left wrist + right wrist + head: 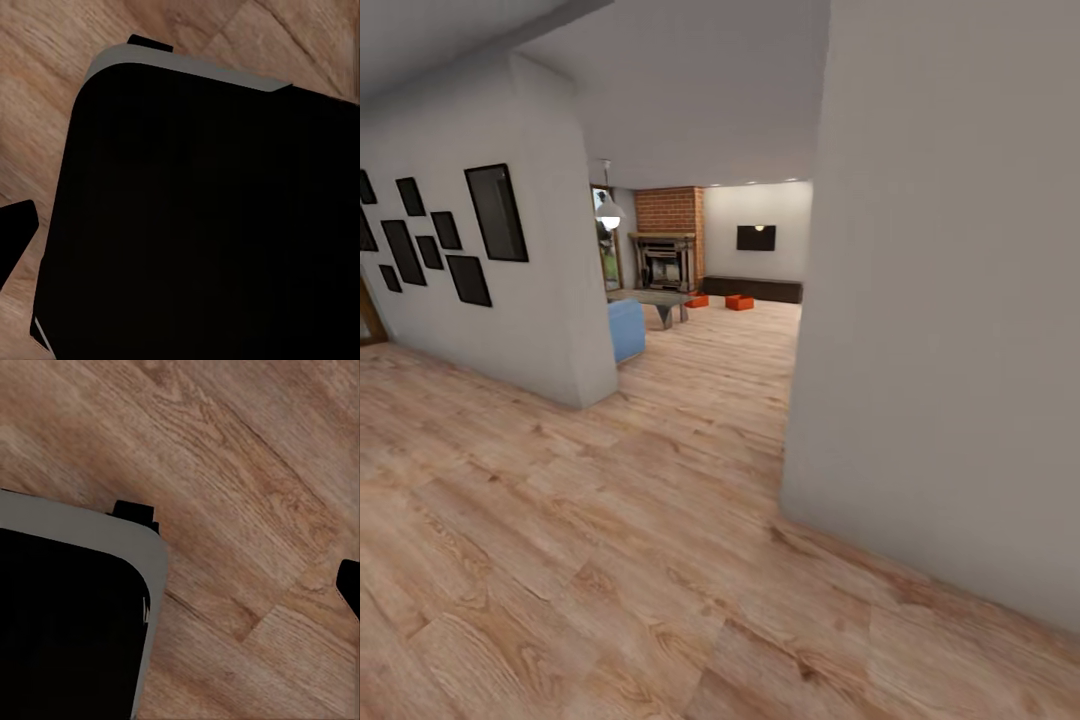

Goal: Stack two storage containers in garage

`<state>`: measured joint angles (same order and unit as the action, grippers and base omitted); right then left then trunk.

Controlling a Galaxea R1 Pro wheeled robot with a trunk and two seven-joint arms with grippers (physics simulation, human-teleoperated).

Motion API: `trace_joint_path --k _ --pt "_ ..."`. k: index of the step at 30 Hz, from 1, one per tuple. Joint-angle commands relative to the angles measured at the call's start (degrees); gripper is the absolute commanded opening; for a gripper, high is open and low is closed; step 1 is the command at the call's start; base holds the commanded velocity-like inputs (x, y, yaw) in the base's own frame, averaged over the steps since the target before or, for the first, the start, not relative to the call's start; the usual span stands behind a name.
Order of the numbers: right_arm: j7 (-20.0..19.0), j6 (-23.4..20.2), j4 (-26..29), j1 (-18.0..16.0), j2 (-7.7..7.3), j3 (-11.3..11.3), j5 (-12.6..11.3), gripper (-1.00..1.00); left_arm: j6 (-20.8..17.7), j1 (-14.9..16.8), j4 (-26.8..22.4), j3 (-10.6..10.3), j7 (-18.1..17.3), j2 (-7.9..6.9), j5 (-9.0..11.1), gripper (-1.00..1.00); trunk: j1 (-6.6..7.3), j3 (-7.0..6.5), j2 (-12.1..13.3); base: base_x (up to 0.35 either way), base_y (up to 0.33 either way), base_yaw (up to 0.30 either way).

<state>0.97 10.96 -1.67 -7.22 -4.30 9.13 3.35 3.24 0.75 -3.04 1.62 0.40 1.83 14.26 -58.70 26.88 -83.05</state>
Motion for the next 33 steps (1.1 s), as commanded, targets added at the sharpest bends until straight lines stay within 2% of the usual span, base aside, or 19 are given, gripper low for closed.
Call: trace_joint_path --k 1,10,13,27,33 --pt "0.03 0.27 -0.18 -0.08 0.0 0.12 0.35 1.0 0.18 0.04 0.05 0.14 0.04 0.02 0.17 1.0 -0.03 0.06 -0.03 0.322 0.0 0.047" --pt "-0.09 0.27 -0.09 -0.08 -0.09 0.1 0.5 1.0 0.19 0.04 0.05 0.14 0.04 0.02 0.16 1.0 -0.03 0.06 -0.03 0.322 0.0 0.011" --pt "0.3 0.0 0.76 0.1 0.76 0.39 0.95 1.0 0.36 0.04 0.05 0.31 0.04 0.02 0.16 1.0 -0.03 0.06 -0.03 0.0 0.0 0.0" --pt "-0.38 -0.01 0.13 0.01 0.83 0.37 0.8 1.0 0.36 0.04 0.05 0.31 0.04 0.02 0.16 1.0 -0.03 0.06 -0.03 0.0 0.0 0.001" --pt "-0.29 0.02 0.09 0.01 0.87 0.36 0.79 1.0 0.36 0.04 0.05 0.31 0.04 0.02 0.17 1.0 -0.03 0.06 -0.03 0.0 0.0 0.173"
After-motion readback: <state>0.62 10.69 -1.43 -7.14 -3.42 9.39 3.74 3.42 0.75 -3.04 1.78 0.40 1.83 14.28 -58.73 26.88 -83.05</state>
